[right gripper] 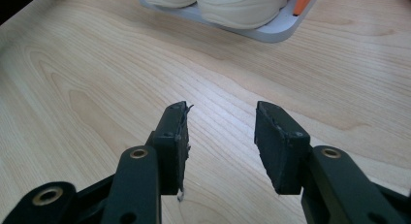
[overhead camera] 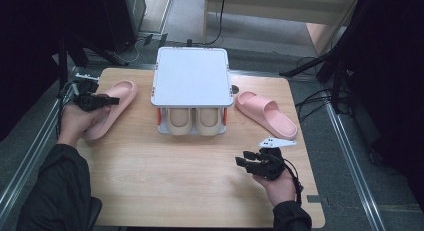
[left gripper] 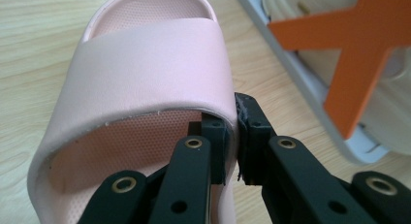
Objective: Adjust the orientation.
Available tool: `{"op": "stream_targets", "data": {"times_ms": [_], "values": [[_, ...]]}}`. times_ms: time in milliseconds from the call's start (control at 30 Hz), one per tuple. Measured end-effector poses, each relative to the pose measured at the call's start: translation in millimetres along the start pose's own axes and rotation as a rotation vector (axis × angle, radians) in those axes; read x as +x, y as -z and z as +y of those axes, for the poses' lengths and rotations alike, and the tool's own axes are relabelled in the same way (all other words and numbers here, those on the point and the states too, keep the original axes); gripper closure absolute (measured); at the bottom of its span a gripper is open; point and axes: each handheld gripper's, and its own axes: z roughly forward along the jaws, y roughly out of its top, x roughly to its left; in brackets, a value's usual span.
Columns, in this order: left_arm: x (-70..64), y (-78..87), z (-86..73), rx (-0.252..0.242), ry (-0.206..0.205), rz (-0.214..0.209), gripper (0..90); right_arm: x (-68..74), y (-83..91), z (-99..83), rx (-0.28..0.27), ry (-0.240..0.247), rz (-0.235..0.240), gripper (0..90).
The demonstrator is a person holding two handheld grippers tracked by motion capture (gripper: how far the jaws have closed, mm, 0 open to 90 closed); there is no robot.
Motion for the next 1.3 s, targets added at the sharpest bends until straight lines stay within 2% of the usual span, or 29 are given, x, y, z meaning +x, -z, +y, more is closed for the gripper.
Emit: {"op": "stream_targets", "data": {"times_ms": [267, 467, 767, 900, 1100, 1233, 1300], "values": [[-15.4, 33.5, -1.2, -0.006, -0.006, -0.006, 83.8, 0.7, -6.7, 10.2, -0.011, 0.015, 0.024, 56.4], [-37.3, 54.5, -8.0, -0.001, -0.02, -0.049, 83.7, 3.2, -13.8, 18.9, -0.002, 0.039, 0.042, 56.4], [-73.0, 82.8, -36.1, -0.004, -0.055, -0.045, 83.7, 4.5, -18.8, 30.7, -0.014, 0.054, 0.072, 56.5], [-89.0, 93.3, -48.1, -0.019, -0.065, -0.063, 83.7, 7.0, -24.8, 35.4, -0.012, 0.069, 0.092, 56.5], [-115.8, 99.3, -61.1, -0.012, -0.108, -0.08, 83.7, 10.2, -30.7, 41.0, -0.005, 0.077, 0.109, 56.5], [-137.7, 94.5, -68.9, 0.003, -0.152, -0.098, 83.6, 11.6, -33.0, 42.8, -0.002, 0.083, 0.116, 56.5], [-146.8, 91.6, -72.0, 0.004, -0.16, -0.113, 83.6, 12.3, -33.5, 43.3, -0.001, 0.086, 0.113, 56.5]]}}
